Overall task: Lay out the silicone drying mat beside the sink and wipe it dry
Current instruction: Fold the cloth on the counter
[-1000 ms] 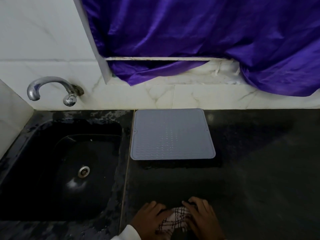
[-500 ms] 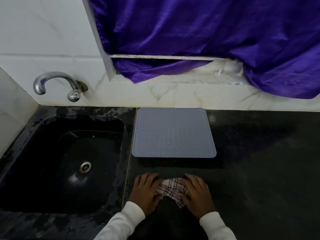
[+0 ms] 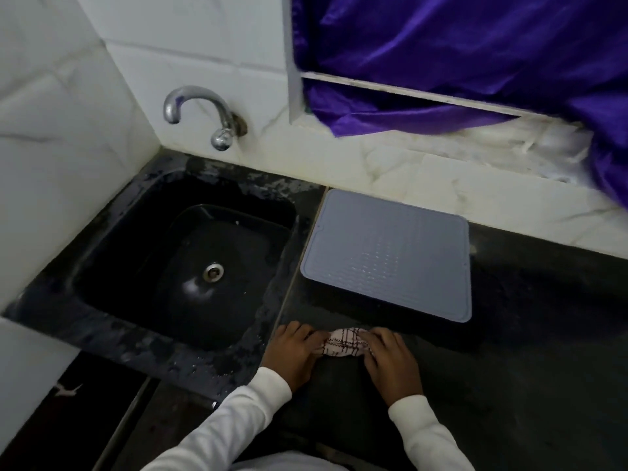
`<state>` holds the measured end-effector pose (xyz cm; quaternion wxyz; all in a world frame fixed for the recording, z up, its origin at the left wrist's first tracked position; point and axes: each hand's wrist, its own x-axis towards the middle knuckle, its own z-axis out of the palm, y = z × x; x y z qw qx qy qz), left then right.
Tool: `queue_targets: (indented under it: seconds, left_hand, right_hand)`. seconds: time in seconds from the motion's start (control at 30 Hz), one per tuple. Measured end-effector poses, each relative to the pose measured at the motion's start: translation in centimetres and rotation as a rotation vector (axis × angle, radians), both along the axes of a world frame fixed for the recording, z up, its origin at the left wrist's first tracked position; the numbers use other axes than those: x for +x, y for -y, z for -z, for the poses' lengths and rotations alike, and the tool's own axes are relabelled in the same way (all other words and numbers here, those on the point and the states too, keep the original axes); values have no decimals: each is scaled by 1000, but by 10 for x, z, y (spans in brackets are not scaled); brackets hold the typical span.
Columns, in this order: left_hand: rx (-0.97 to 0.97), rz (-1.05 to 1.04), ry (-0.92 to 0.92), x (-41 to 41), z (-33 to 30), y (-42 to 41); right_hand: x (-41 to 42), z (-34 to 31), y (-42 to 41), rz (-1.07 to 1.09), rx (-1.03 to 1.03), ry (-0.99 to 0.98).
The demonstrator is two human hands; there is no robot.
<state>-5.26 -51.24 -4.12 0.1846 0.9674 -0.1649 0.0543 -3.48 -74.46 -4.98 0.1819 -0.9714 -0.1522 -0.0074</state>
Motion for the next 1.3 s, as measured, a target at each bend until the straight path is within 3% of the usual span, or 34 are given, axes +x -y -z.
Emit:
queue_targets:
  seconds: [0.27, 0.47, 0.73, 0.97, 1.3]
  left_hand:
    - [25, -391, 104, -11, -27, -88]
    - [82, -662, 147, -2, -68, -203]
    - [131, -925, 139, -5, -107, -360]
    - [141, -1066, 60, 3, -102, -453]
    - [344, -906, -35, 22, -32, -510]
  right_hand:
    - [76, -30, -103, -355, 90, 176]
    - [138, -67, -248, -620, 156, 268]
    - [180, -112, -452, -888, 67, 332]
    - [192, -110, -591, -908, 59, 228]
    - [200, -41, -686, -900, -59, 213]
